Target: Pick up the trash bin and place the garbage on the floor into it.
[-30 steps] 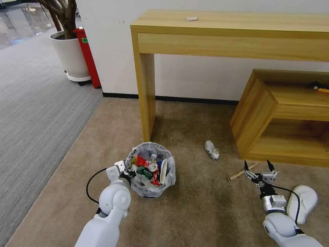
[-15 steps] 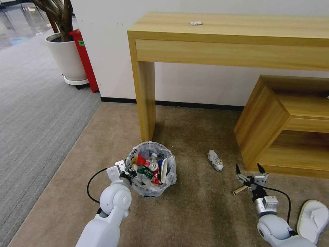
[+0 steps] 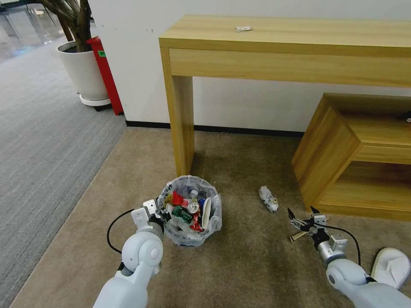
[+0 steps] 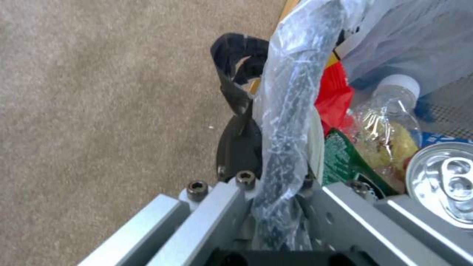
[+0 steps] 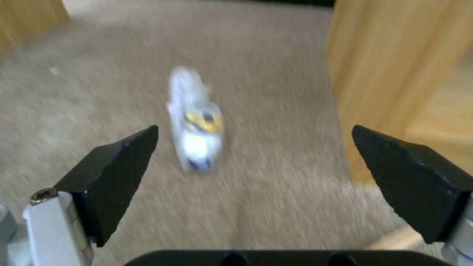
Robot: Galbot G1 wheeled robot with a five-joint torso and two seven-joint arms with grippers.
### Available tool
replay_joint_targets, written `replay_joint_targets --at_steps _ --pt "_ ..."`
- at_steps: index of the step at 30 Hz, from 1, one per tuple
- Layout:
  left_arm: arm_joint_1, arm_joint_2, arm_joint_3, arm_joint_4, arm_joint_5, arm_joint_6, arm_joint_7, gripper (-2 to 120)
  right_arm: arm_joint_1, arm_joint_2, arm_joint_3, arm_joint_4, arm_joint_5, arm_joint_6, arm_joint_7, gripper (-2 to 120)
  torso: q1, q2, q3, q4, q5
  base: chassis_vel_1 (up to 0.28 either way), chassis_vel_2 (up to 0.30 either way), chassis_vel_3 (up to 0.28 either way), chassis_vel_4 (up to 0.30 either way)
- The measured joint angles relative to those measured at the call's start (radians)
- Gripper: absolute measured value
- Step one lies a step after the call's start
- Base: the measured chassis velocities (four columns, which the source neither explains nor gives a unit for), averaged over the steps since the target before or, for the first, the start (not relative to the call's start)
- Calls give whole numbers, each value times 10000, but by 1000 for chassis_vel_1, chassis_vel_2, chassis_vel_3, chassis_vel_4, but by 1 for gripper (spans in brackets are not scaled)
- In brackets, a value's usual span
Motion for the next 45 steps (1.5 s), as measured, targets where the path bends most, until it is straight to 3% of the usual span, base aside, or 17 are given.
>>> replay_joint_targets --at_steps 10,16,23,32,45 --pt "142 141 -40 -201 -76 11 -5 0 2190 1059 -1587 -2000 207 -865 -88 100 0 -1 1 5 1 0 0 0 0" --pt "221 139 -78 -346 -77 12 -20 0 3098 1446 -1975 -2252 259 -1432 144 100 0 0 1 3 -2 0 0 0 0" --pt "376 305 -166 -596 -117 13 -39 0 3922 1973 -2430 -3508 32 -1629 80 100 0 -1 1 -2 -1 0 0 0 0" --pt "364 504 -222 -767 -246 13 -50 0 4516 2657 -2684 -4513 -77 -2033 -107 100 0 0 1 -1 -4 0 0 0 0" --pt "434 928 -350 -1171 -551 2 -63 0 5087 4867 -2250 -6646 -996 -2243 -464 100 0 0 -1 1 -4 0 0 0 0"
